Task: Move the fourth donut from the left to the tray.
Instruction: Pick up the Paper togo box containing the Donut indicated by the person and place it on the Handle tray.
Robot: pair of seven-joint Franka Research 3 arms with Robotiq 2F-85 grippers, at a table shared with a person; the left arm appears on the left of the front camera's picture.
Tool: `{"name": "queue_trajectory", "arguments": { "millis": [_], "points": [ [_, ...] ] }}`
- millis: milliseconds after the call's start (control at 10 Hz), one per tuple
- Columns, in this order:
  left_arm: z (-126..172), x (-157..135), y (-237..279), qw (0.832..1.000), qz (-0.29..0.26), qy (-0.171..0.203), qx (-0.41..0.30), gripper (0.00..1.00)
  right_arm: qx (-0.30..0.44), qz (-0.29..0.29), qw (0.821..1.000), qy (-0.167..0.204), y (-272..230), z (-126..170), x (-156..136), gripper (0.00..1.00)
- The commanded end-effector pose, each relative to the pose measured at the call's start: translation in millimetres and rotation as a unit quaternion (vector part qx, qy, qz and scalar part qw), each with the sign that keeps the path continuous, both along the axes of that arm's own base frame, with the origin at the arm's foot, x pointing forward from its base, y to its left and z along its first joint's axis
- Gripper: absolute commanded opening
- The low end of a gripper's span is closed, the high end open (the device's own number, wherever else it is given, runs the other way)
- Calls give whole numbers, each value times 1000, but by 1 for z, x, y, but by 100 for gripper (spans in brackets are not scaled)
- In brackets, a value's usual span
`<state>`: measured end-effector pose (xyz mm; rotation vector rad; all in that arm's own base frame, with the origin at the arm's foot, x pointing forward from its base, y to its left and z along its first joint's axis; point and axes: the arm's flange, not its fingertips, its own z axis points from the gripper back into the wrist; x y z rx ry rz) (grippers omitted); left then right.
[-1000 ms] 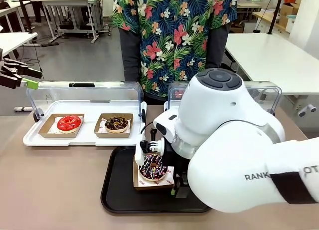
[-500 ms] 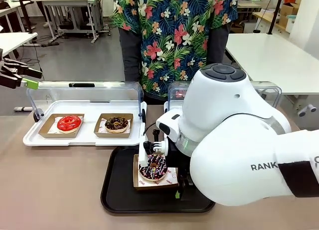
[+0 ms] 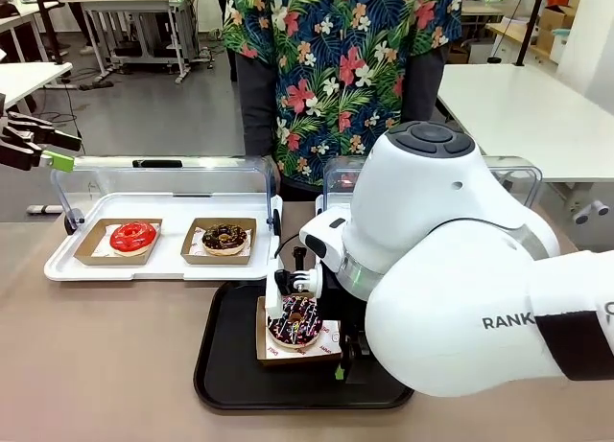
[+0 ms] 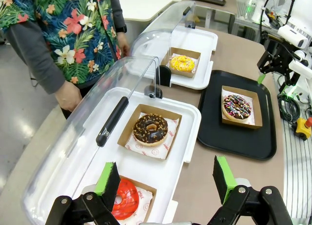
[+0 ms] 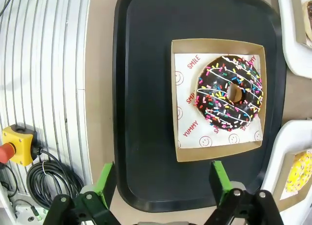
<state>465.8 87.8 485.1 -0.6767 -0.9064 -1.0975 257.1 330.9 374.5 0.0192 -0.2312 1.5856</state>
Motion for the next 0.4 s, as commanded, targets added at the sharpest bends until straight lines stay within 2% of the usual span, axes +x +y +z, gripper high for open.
{"name": "queue_trajectory", "arguments": {
  "millis": [0, 300],
  "points": [
    [2, 0, 0, 1000, -3, 1, 2, 100, -1, -9, 1000, -12, 2, -1, 1, 100],
    [2, 0, 0, 1000, -3, 1, 2, 100, -1, -9, 1000, -12, 2, -1, 1, 100]
  ]
}}
